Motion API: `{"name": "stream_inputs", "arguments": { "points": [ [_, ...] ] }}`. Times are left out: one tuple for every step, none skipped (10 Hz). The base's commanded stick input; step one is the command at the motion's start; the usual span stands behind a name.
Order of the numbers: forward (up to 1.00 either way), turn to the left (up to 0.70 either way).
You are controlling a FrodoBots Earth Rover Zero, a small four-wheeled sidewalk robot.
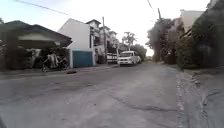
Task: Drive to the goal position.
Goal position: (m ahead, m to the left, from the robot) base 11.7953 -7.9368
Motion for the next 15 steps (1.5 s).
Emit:
{"name": "stream_inputs", "arguments": {
  "points": [
    [0.00,0.00],
    [0.00,0.00],
    [0.00,0.00],
    [0.00,0.00],
    [0.70,0.00],
    [0.70,0.00],
    [0.70,0.00],
    [0.70,0.00],
    [0.70,0.00],
    [0.70,0.00],
    [0.70,0.00],
    [0.70,0.00],
    [0.70,0.00],
    [0.70,0.00],
    [0.70,0.00]
  ]
}}
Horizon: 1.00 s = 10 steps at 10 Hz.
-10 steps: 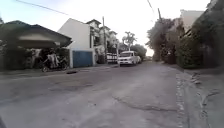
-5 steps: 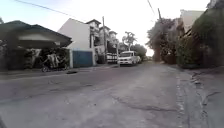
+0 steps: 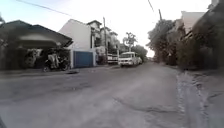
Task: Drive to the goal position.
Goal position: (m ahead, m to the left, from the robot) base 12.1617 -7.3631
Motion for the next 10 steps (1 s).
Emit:
{"name": "stream_inputs", "arguments": {
  "points": [
    [0.70,-0.20],
    [0.70,-0.34],
    [0.70,-0.35],
    [0.70,-0.35],
    [0.70,-0.35],
    [0.70,-0.35],
    [0.70,-0.35],
    [0.70,-0.35],
    [0.70,-0.35],
    [0.70,-0.35]
  ]
}}
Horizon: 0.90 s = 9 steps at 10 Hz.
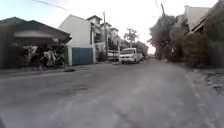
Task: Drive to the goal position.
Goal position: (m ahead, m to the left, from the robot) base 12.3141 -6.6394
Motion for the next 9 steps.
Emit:
{"name": "stream_inputs", "arguments": {
  "points": [
    [0.70,-0.35],
    [0.70,-0.35],
    [0.70,-0.13],
    [0.70,0.00],
    [0.70,0.00],
    [0.70,0.00],
    [0.70,0.00],
    [0.70,0.00],
    [0.70,0.00]
  ]
}}
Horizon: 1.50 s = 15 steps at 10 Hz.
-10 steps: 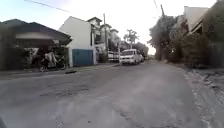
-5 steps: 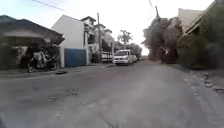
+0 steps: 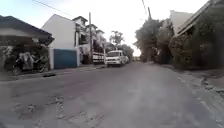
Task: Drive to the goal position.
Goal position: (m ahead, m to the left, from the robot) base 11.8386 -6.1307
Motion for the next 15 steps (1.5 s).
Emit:
{"name": "stream_inputs", "arguments": {
  "points": [
    [0.70,0.00],
    [0.78,0.00],
    [0.85,-0.18],
    [0.85,-0.33],
    [0.85,-0.34],
    [0.85,-0.34],
    [0.85,-0.34],
    [0.85,-0.34],
    [0.85,-0.34],
    [0.85,-0.34],
    [0.85,-0.34],
    [0.85,-0.34],
    [0.85,-0.34],
    [0.85,-0.34],
    [0.85,-0.34]
  ]
}}
